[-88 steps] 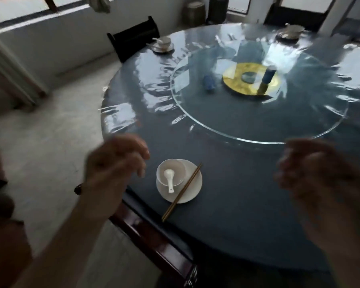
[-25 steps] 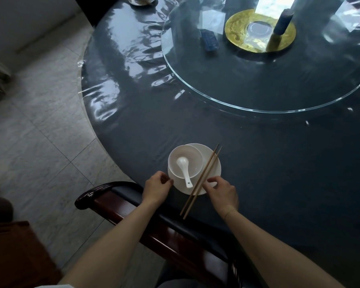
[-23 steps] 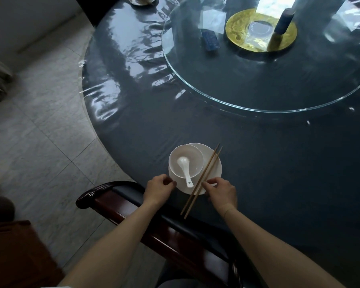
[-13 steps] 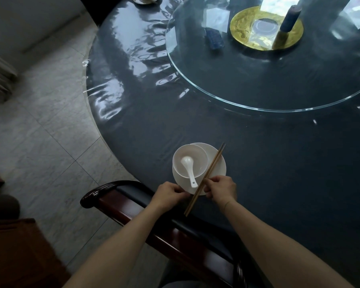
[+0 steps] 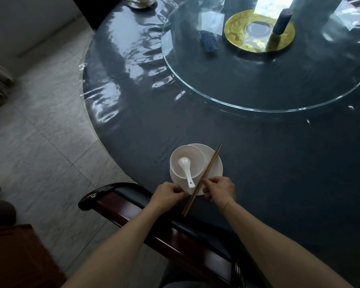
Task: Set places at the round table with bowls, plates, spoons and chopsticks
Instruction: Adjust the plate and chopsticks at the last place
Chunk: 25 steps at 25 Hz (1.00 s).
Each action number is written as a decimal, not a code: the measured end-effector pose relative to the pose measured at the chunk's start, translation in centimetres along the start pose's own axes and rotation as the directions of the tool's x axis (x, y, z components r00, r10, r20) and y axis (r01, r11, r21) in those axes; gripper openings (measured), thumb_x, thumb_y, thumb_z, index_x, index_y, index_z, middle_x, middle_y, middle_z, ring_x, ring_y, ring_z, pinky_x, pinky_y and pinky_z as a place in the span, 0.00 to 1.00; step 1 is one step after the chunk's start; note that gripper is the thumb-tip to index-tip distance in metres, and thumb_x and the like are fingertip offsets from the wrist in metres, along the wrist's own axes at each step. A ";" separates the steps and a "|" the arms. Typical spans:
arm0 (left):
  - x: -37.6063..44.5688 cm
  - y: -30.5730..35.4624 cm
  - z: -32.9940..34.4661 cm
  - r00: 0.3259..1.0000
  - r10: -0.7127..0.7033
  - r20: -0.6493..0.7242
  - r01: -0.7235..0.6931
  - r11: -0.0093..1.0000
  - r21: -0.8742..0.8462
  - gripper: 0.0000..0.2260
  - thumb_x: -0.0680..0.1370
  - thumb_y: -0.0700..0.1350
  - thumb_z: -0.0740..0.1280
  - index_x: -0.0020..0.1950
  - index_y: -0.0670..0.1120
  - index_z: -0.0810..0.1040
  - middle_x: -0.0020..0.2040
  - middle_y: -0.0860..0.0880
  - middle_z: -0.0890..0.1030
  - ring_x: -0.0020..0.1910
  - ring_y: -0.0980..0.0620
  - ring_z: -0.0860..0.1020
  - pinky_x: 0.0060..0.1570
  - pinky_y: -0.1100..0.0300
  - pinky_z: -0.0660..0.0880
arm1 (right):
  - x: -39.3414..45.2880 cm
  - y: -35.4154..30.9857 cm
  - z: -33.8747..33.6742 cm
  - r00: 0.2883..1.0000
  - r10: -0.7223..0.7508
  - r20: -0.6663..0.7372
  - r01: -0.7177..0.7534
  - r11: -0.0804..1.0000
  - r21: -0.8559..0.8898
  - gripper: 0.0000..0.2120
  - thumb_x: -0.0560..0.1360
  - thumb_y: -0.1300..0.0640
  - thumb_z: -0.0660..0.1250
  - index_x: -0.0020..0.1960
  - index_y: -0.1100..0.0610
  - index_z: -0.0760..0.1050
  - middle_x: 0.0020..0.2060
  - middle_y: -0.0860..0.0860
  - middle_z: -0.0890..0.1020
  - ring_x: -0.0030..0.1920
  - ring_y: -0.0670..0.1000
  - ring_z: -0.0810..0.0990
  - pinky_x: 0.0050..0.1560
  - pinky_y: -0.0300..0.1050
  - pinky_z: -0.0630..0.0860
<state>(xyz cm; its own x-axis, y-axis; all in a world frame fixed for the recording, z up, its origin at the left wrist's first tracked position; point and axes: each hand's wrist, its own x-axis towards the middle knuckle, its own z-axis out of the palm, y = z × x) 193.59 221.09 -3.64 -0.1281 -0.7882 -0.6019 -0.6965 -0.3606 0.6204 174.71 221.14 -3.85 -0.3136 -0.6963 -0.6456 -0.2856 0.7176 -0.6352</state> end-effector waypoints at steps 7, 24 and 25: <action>-2.6 4.3 0.4 0.975 0.172 0.139 -0.201 0.953 0.228 0.11 0.72 0.55 0.71 0.36 0.49 0.80 0.32 0.55 0.80 0.35 0.57 0.78 0.45 0.51 0.78 | -1.2 0.5 -4.7 0.962 -0.273 0.004 0.259 0.904 -0.340 0.10 0.74 0.42 0.67 0.48 0.47 0.81 0.41 0.45 0.84 0.41 0.46 0.81 0.40 0.42 0.76; -3.8 30.0 27.5 0.755 0.634 0.168 -0.652 0.698 0.295 0.12 0.73 0.48 0.73 0.57 0.50 0.82 0.49 0.50 0.80 0.50 0.51 0.80 0.54 0.57 0.75 | -5.9 20.3 -41.6 0.836 -0.456 -0.306 0.230 0.797 -0.558 0.14 0.76 0.43 0.65 0.56 0.49 0.79 0.51 0.48 0.82 0.52 0.51 0.79 0.54 0.48 0.75; -3.8 31.2 29.2 0.735 0.652 0.185 -0.675 0.680 0.287 0.13 0.73 0.49 0.73 0.57 0.50 0.82 0.49 0.51 0.80 0.50 0.51 0.80 0.55 0.57 0.75 | -6.3 21.8 -43.5 0.831 -0.438 -0.342 0.207 0.815 -0.542 0.15 0.76 0.43 0.65 0.56 0.49 0.79 0.51 0.48 0.82 0.53 0.51 0.79 0.54 0.48 0.74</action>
<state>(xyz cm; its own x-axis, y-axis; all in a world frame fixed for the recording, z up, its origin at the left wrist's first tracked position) 151.71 227.37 3.34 -0.6789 -0.7224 -0.1311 -0.5898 0.4302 0.6834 131.08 241.82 4.80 -0.4451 -0.8883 -0.1131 -0.7882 0.4486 -0.4213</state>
